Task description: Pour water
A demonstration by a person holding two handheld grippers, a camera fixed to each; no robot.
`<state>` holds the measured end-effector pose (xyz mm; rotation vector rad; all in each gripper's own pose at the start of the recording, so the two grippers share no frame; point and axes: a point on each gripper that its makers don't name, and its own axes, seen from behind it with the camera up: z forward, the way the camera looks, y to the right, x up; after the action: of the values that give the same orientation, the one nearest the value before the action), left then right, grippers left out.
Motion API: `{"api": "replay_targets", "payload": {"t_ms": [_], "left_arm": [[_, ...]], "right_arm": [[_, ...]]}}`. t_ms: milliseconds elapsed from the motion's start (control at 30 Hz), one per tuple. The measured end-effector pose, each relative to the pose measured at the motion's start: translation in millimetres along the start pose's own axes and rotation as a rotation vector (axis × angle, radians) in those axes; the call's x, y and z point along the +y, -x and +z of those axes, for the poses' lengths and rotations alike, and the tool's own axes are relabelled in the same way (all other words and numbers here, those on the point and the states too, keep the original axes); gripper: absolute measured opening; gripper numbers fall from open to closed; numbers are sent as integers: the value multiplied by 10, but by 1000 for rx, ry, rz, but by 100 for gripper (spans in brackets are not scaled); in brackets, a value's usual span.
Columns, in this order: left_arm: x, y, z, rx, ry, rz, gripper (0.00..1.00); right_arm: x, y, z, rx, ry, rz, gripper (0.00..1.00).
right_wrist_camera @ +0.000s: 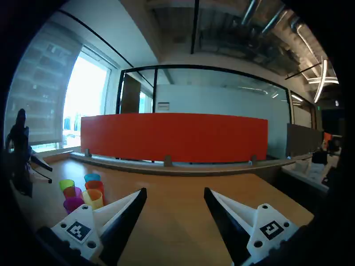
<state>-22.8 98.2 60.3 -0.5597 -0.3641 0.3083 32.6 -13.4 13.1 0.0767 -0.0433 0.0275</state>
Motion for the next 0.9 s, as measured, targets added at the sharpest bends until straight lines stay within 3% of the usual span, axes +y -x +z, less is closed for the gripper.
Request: {"api": "replay_targets", "payload": {"t_ms": [500,900], "left_arm": [[106,219,358,-125,126,19,91],[110,323,565,-191,181,66,90]], "right_arm": [[-12,40,114,-15,-7,1,100],[-68,119,213,-31,-18,-11,100]]}}
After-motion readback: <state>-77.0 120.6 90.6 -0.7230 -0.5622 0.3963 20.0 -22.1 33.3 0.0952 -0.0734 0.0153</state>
